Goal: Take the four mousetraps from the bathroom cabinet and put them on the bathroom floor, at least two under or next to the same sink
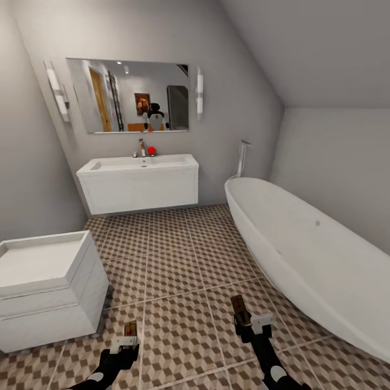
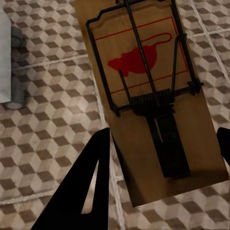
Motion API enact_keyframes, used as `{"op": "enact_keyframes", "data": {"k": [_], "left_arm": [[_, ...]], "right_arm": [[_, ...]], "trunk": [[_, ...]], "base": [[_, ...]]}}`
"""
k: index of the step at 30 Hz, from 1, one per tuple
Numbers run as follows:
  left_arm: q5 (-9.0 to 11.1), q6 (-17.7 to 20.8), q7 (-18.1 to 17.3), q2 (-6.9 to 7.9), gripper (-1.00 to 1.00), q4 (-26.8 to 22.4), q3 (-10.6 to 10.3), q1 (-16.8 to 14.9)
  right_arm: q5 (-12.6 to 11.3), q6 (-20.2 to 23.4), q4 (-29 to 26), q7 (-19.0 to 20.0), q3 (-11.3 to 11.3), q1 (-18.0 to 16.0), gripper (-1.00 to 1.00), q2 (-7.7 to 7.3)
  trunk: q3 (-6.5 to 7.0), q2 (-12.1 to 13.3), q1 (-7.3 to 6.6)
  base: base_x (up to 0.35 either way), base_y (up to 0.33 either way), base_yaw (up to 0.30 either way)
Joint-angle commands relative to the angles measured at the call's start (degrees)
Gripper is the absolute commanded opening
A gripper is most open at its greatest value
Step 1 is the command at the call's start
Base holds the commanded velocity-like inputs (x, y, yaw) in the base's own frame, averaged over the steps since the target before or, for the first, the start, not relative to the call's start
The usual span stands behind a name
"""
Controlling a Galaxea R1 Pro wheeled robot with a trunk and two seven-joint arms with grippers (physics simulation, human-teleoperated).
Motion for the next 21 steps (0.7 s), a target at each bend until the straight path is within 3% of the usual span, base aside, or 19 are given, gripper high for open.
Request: {"op": "enact_keyframes", "data": {"k": [1, 21], "left_arm": [[-0.6, -0.38, 0.12, 0.04, -1.0, 0.25, 0.48, -0.1], [-0.6, -0.4, 0.12, 0.04, -1.0, 0.25, 0.48, -0.1]], "right_arm": [[-0.17, -0.13, 0.04, -0.49, 0.46, -0.05, -1.0, -0.04], [-0.19, -0.13, 0.04, -0.49, 0.45, -0.05, -1.0, -0.04]], "trunk": [[-0.07, -0.03, 0.03], [-0.09, -0.03, 0.03]], "base": [[0.319, -0.123, 0.258], [0.311, -0.137, 0.26]]}}
